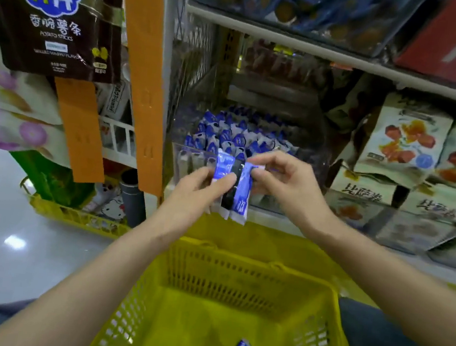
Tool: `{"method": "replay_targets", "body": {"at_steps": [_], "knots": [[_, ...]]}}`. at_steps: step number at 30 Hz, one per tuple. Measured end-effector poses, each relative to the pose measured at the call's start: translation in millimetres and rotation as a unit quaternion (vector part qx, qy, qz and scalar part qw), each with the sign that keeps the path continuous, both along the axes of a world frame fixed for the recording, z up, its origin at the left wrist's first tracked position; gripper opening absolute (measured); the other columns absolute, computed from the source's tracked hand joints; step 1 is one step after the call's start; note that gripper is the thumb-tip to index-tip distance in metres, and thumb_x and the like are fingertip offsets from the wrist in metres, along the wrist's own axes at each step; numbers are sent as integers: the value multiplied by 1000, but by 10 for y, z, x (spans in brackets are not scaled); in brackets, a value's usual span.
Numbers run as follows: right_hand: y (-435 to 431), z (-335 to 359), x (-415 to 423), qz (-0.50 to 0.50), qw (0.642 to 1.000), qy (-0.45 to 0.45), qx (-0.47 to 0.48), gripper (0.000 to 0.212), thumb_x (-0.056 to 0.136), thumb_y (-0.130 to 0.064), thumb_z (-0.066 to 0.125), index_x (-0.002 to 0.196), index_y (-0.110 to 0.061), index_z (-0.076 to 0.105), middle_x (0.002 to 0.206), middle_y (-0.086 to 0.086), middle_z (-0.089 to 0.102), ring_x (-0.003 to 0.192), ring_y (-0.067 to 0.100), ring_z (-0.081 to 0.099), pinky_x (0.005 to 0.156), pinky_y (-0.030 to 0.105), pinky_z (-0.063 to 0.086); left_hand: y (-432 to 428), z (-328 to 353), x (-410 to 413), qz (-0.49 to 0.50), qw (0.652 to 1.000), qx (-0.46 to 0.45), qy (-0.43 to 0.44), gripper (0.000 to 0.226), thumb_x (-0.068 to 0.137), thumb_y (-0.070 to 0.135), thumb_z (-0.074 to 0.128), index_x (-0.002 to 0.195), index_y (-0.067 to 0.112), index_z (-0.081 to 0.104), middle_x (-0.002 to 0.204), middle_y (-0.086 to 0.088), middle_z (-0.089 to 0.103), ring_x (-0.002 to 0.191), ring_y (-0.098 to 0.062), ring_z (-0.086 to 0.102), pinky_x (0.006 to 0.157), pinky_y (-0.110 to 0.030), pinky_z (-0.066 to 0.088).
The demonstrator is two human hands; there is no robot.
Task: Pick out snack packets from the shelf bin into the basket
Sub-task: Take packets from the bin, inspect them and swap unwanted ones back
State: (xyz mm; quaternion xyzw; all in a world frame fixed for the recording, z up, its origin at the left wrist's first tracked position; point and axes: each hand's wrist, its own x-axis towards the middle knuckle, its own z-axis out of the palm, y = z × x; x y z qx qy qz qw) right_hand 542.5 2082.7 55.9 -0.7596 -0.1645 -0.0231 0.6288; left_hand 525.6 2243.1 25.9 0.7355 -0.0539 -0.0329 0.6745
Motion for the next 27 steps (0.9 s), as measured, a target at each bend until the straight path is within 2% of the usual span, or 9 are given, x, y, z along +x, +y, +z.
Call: {"method": "replay_targets", "body": {"at_steps": [3,5,7,8,10,12,17,22,27], "knots": [[-10,-167,-162,-5,997,70,5,14,95,-15,46,102,-17,57,92,-3,65,79,3,64,70,18,55,-86,-55,-82,-21,999,34,-17,23,91,19,55,113,15,59,89,4,67,62,5,58,49,-10,41],[-10,-250,-213,-23,993,117,-10,17,94,-19,47,107,-14,58,96,3,65,84,8,63,75,22,55,-103,-105,-109,-35,997,61,-16,26,91,16,56,117,13,57,96,3,67,79,1,62,63,-13,48],[-12,-316,-256,-36,989,143,-8,17,92,-13,53,104,-5,62,91,8,64,77,10,60,72,22,55,-115,-163,-135,-55,994,97,-6,28,91,15,55,119,13,56,108,-5,67,97,-14,63,83,-29,52],[-19,-351,-272,-43,988,151,-1,17,90,-9,55,103,0,62,87,8,64,73,10,59,68,20,55,-123,-188,-150,-62,992,109,1,26,91,14,55,117,15,56,110,-7,66,94,-15,63,81,-33,52],[-49,-423,-297,-56,986,158,0,17,87,-5,59,102,4,63,81,7,64,68,8,58,64,18,53,-149,-234,-175,-73,990,122,17,23,92,13,54,114,18,54,104,-10,64,73,-11,60,57,-27,51],[-83,-481,-303,-65,984,167,-9,15,86,-5,61,98,4,64,81,8,65,68,10,58,64,19,53,-179,-279,-175,-82,986,140,39,23,92,14,54,115,18,51,101,-11,63,67,-11,57,47,-22,46],[-182,-561,-276,-89,965,237,71,11,89,-12,58,93,-4,64,79,5,66,62,4,62,58,16,53,-232,-350,-163,-85,984,52,145,34,86,21,63,116,7,54,96,-12,68,66,-10,62,55,-19,50],[-278,-608,-259,-99,940,295,142,17,94,-13,50,102,-1,58,90,10,68,75,11,65,61,18,55,-255,-350,-161,-13,994,3,110,29,86,3,60,115,1,57,98,-18,67,66,-13,58,54,-16,50],[-279,-645,-295,-76,974,208,-57,34,87,-22,61,117,-18,45,110,0,62,97,11,60,80,20,50,-215,-331,-149,8,996,67,50,28,86,2,59,115,2,59,104,-24,65,72,-19,54,48,-13,42]]}}
